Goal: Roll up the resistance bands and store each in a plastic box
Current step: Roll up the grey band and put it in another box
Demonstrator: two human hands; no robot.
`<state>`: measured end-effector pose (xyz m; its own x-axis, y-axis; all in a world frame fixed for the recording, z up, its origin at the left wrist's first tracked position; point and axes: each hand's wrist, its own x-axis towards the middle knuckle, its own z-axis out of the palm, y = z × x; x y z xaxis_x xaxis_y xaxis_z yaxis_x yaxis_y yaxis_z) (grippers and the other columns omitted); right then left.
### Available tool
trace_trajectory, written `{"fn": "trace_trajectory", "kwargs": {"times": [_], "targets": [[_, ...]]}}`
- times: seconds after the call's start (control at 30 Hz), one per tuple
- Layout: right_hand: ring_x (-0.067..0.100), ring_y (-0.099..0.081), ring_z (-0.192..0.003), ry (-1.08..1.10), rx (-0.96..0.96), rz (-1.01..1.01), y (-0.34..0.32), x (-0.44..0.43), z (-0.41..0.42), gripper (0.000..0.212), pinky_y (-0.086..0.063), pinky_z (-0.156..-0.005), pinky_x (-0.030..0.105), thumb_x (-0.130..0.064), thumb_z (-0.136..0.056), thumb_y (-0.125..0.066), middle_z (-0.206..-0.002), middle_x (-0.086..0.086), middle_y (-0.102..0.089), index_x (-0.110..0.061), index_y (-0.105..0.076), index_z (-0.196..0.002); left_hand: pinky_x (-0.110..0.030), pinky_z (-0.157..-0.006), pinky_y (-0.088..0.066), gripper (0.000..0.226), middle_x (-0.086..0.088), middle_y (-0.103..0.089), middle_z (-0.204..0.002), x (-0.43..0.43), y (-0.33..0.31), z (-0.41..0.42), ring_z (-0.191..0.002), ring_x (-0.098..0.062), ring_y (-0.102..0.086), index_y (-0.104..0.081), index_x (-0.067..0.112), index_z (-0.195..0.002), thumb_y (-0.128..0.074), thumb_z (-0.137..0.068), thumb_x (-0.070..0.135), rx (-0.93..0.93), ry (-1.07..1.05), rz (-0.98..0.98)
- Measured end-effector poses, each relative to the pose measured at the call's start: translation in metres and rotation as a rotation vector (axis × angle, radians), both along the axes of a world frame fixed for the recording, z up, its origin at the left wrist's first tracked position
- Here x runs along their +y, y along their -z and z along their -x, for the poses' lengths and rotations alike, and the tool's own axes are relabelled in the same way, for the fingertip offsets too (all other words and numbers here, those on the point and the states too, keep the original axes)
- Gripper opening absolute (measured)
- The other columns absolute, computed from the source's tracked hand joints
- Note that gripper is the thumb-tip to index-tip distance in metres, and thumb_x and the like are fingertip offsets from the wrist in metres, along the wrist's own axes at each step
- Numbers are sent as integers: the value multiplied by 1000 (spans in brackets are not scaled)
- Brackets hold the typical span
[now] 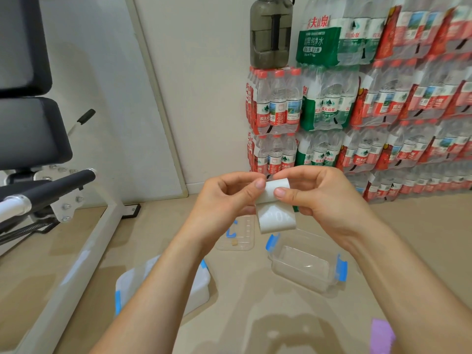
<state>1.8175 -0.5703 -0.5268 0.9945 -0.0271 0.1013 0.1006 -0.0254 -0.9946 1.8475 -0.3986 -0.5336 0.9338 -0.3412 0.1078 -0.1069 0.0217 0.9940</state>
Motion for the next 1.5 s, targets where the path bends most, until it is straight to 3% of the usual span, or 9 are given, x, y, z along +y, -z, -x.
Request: {"fn": "trace_trajectory", "kwargs": {"times": [0.17, 0.37, 0.5, 0.73, 0.83, 0.97, 1.2, 1.33, 1.5], "targets": [[2, -59, -55, 8, -3, 48, -1, 5, 2, 19, -38, -44, 10, -1, -78, -71, -82, 5, -71, -7, -68, -95, -35, -74, -58, 17, -11, -74, -84, 0, -2, 0, -74, -16, -68, -73, 6, -95, -68, -83, 17, -22, -40, -70], [2, -53, -55, -44, 124, 201, 0, 2, 1, 14, -40, -58, 25, -26, -80, -73, -77, -2, -70, -18, -71, -91, -27, -64, -51, 11, -19, -69, -77, 4, 0, 0, -68, -19, -59, -74, 13, -91, -72, -81, 14, -69, -12, -195], [4, -62, -59, -82, 180, 223, 1, 3, 2, 16, -39, -61, 25, -28, -82, -71, -76, 1, -74, -19, -72, -94, -30, -72, -55, 25, -18, -73, -86, 5, 0, -2, -72, -20, -67, -68, 19, -99, -75, -77, 10, -47, -30, -163], [5, -55, -51, -48, 146, 156, 1, 3, 1, 17, -37, -54, 24, -13, -79, -74, -75, 4, -69, -12, -70, -95, -26, -75, -56, 46, -12, -72, -97, 4, 0, -1, -76, -19, -69, -64, 25, -108, -77, -72, -1, -19, -39, -90], [6, -54, -53, -52, 122, 152, 1, 1, 1, 17, -38, -53, 24, -9, -76, -76, -77, 4, -69, -14, -71, -92, -34, -85, -56, 39, -13, -72, -99, 4, 0, -2, -84, -22, -70, -67, 18, -106, -81, -70, 13, 48, 12, -66], [5, -52, -51, -47, 110, 169, 1, 2, 2, 23, -38, -52, 23, -4, -73, -77, -82, 6, -69, -14, -71, -93, -33, -79, -57, 32, -11, -69, -88, 3, 0, -1, -79, -22, -67, -70, 8, -96, -70, -75, 32, 145, 50, -88], [16, -54, -66, -100, 150, 110, 2, 2, 0, 15, -42, -57, 26, -11, -79, -72, -81, 7, -67, -15, -71, -93, -29, -69, -56, 9, -10, -71, -80, 4, -1, -1, -73, -21, -65, -73, 9, -89, -70, -82, 14, 115, 18, -104], [19, -63, -66, -102, 218, 73, 2, 1, 1, 19, -45, -54, 21, -20, -82, -71, -83, 12, -70, -10, -69, -98, -34, -75, -56, 16, -13, -73, -85, 4, 0, -2, -76, -21, -68, -71, 7, -95, -73, -79, 8, 79, -8, -107], [20, -66, -65, -81, 197, 24, 3, 2, 0, 20, -44, -57, 23, -7, -78, -73, -85, 15, -71, -9, -69, -97, -30, -73, -56, 21, -9, -74, -84, 2, 0, -2, -74, -20, -69, -70, 9, -91, -74, -74, -3, 24, -41, -85]]}}
